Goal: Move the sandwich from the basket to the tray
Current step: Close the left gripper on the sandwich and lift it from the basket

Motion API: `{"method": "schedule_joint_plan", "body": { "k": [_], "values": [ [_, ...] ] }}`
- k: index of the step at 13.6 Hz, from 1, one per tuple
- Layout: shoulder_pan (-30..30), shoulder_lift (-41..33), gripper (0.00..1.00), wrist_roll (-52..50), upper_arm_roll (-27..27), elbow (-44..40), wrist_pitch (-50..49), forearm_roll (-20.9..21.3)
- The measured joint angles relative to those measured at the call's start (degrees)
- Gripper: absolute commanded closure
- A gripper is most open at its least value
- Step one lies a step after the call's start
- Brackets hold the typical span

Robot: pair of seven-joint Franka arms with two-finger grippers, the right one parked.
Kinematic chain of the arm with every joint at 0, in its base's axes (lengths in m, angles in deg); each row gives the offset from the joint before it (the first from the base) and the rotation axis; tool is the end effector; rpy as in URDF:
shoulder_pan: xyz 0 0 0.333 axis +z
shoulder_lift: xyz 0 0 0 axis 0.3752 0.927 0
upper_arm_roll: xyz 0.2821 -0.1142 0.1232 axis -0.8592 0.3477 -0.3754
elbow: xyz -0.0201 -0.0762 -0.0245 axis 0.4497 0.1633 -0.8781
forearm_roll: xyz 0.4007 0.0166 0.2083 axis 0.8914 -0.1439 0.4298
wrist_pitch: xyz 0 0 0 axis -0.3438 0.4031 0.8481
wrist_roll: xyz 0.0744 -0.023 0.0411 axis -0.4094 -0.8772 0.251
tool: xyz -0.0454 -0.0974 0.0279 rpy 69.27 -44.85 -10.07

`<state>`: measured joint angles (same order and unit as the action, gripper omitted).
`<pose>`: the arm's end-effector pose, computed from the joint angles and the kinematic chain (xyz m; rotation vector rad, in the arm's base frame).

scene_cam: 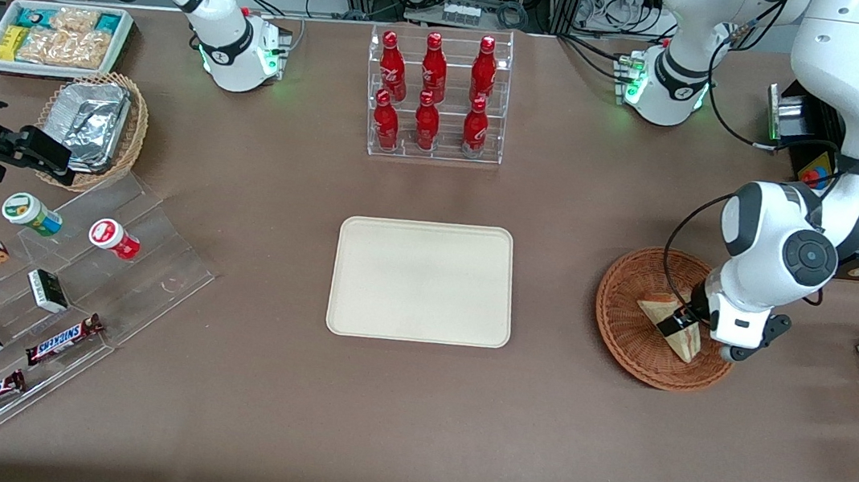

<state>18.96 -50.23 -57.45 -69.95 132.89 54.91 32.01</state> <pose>0.6198 -0.0486 0.2309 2.9693 0.9717 -0.0393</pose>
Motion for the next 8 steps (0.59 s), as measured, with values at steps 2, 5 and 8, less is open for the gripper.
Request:
{"method": "schedule_joint_plan", "body": {
  "k": [2,5,8],
  "values": [
    [0.0,0.1,0.01,-0.1,0.0,0.1,0.0,0.0],
    [0.0,0.2,0.06,-0.1,0.0,0.5,0.0,0.0],
    [0.0,0.2,0.6,-0.5,0.0,0.5,0.0,0.0]
  ]
}}
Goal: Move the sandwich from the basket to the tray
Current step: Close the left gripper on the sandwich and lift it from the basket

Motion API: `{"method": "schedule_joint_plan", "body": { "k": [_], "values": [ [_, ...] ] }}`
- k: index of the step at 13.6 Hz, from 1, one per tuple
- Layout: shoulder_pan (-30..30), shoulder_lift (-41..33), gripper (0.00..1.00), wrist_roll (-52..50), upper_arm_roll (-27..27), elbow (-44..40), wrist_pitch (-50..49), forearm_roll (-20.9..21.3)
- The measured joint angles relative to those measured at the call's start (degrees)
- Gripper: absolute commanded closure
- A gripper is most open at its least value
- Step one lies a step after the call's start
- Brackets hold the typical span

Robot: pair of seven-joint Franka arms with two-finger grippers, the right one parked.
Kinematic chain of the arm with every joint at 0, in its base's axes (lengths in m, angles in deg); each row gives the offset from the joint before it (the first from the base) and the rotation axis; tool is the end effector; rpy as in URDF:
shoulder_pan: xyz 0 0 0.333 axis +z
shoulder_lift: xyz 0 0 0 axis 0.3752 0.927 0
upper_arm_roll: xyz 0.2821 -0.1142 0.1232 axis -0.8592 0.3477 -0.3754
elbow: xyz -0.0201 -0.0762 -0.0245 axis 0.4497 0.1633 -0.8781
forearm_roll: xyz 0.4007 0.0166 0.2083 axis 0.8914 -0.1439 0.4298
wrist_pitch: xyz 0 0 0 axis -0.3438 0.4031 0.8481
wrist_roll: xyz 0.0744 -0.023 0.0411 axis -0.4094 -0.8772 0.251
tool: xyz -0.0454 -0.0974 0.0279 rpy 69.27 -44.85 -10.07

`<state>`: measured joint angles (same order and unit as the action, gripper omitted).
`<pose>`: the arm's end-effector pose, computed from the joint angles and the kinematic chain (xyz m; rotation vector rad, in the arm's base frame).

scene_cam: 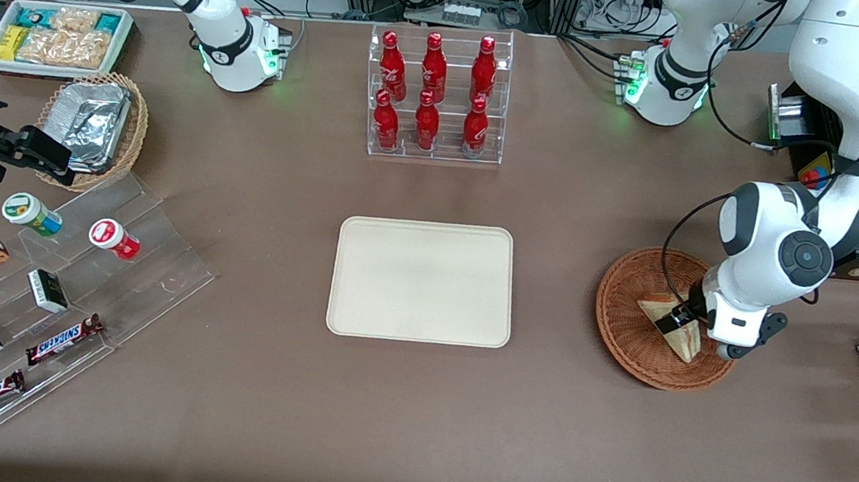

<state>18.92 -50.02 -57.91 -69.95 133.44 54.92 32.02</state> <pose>0.6156 -0.0487 0.2244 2.9704 0.9840 -0.0584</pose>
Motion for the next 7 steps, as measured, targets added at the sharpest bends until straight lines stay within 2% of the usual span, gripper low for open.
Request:
{"method": "schedule_joint_plan", "body": {
  "k": [2,3,7],
  "values": [
    [0.0,0.1,0.92,-0.5,0.0,0.0,0.0,0.0],
    [0.0,0.2,1.0,-0.6,0.0,0.0,0.0,0.0],
    [0.0,0.2,1.0,-0.7,0.0,0.0,0.0,0.0]
  ]
}}
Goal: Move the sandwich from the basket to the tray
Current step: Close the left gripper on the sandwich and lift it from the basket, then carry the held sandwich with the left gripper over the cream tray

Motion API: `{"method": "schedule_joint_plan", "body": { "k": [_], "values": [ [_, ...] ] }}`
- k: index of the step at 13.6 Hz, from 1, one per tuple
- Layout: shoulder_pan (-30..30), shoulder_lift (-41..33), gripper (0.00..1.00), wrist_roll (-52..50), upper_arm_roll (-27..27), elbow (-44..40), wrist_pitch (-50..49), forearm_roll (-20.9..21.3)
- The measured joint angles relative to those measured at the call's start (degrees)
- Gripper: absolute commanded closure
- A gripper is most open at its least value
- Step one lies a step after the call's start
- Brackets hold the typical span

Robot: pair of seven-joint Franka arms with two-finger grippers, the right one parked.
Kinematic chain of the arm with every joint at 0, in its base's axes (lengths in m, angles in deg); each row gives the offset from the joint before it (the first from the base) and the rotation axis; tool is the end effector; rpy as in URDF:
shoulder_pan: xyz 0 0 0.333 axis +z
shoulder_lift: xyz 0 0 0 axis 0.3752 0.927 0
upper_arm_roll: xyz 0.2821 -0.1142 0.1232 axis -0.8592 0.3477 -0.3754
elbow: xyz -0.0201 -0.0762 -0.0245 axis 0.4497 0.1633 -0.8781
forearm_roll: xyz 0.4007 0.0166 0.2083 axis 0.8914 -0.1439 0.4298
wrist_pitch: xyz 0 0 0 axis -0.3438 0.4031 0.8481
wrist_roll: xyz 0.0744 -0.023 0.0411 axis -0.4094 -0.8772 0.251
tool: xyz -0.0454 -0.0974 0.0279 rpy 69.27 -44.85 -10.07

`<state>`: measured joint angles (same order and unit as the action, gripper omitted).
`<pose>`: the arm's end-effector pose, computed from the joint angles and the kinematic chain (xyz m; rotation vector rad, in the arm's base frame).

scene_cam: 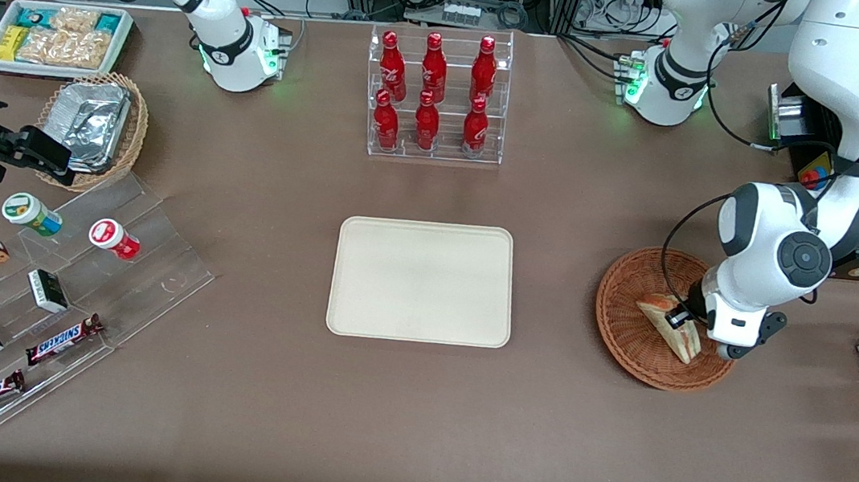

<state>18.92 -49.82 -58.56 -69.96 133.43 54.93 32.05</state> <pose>0.6154 -0.0486 0.2224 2.9665 1.0011 -0.0628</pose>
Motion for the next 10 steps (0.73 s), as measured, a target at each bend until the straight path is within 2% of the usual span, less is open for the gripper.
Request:
{"method": "schedule_joint_plan", "body": {
  "k": [3,6,8,10],
  "values": [
    [0.0,-0.6,1.0,0.0,0.0,-1.9,-2.6,0.5],
    [-1.0,-3.0,1.0,0.1,0.7,-10.4,-18.6,3.3],
    [-4.4,-4.3,1.0,0.0,1.4,-17.6,-29.0,3.6],
    [-9.4,-4.7,1.0,-1.5,1.7,-22.6,-34.8,3.6]
  ]
}}
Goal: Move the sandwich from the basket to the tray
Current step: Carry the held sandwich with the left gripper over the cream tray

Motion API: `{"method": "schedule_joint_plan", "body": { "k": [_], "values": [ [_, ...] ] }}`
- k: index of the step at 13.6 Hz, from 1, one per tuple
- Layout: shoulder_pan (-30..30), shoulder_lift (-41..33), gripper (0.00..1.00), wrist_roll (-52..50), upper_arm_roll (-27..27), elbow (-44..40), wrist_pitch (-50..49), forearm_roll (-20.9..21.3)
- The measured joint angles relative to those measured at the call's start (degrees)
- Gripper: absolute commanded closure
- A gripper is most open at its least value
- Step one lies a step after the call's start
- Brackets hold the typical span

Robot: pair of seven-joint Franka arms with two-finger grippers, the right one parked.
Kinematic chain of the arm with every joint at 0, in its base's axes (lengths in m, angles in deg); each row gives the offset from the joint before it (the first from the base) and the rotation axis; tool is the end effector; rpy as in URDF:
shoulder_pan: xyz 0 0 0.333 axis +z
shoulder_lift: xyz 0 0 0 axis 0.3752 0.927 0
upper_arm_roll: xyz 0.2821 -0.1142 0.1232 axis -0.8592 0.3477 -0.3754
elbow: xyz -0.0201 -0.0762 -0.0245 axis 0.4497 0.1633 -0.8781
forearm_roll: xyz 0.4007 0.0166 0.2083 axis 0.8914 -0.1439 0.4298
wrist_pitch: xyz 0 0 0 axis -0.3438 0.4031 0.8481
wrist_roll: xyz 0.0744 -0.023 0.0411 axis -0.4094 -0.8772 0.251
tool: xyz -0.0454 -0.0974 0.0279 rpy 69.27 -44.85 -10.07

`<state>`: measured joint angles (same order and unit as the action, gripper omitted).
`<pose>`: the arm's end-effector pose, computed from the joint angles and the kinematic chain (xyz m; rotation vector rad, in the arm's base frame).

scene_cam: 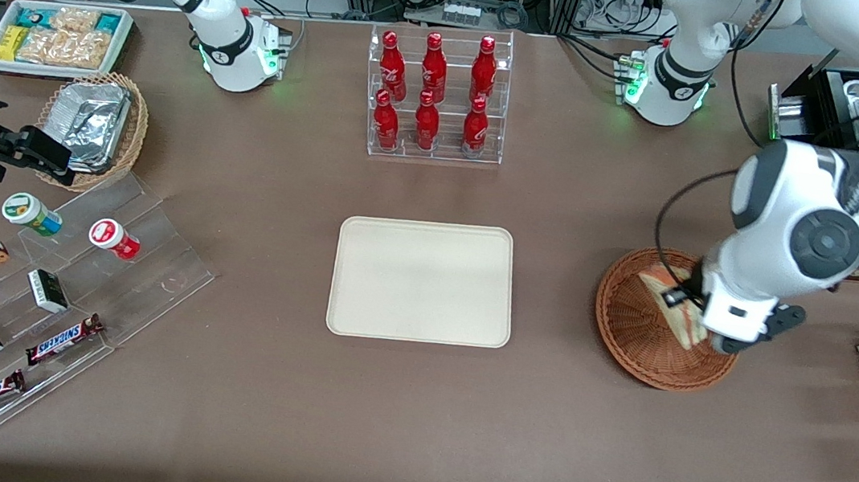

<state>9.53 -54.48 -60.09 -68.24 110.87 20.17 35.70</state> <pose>0.6451 -0.1744 0.4187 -2.9578 -0.6807 0.2018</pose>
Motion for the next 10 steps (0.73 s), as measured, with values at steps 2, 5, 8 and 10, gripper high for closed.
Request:
{"method": "schedule_joint_plan", "body": {
  "k": [2,5,8,10],
  "values": [
    [-5.4,0.2,1.0,-4.6,0.1,-2.0,-1.2,0.0],
    [-11.9,1.9,1.0,-8.1,0.3,-4.1,-1.2,0.0],
    [-18.2,4.7,1.0,-8.2,0.4,-5.5,1.1,-0.9],
    [-22.9,7.1,1.0,-8.6,0.5,-6.2,5.9,-1.5]
  ]
}}
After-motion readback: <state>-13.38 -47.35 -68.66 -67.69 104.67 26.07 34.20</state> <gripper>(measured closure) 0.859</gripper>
